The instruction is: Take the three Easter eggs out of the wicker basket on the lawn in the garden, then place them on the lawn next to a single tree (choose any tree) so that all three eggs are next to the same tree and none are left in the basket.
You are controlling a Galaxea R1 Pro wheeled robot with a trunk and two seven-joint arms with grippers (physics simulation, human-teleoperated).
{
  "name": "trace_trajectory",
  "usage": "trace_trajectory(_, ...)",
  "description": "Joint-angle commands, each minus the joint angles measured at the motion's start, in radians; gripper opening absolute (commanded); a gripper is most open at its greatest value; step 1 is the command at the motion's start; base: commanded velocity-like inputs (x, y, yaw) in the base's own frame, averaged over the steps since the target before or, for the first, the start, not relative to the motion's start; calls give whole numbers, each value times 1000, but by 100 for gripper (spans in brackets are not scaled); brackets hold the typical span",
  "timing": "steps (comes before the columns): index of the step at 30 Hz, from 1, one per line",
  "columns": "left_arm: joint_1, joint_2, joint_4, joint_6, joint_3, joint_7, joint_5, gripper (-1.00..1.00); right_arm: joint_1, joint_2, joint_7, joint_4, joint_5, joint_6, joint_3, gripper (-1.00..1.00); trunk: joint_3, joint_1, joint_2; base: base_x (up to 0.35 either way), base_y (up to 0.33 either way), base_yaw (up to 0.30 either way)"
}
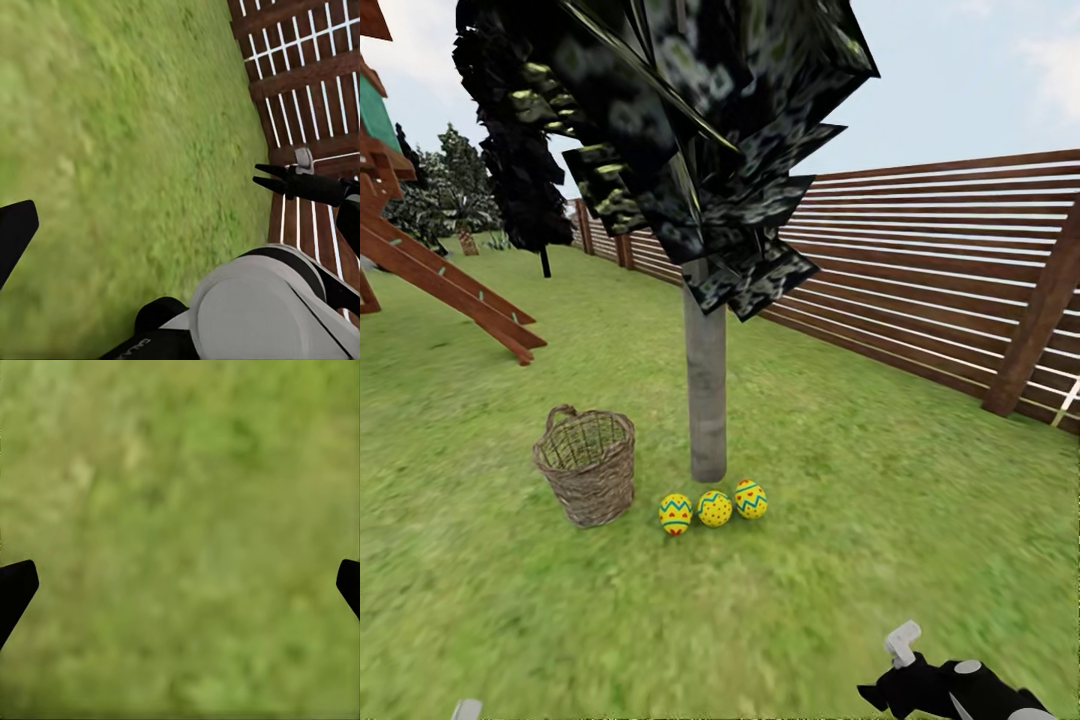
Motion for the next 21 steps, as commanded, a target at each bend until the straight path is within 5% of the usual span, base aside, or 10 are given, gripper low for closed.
trace_trajectory(1,0,1,0,10,-6,-1,10,100,-1,0,4,2,11,-4,-8,100,-3,0,0,-2,0,-57)
trace_trajectory(21,-1,-2,1,10,-8,41,9,100,-1,8,-74,96,11,-60,-8,100,-34,0,0,0,0,-49)
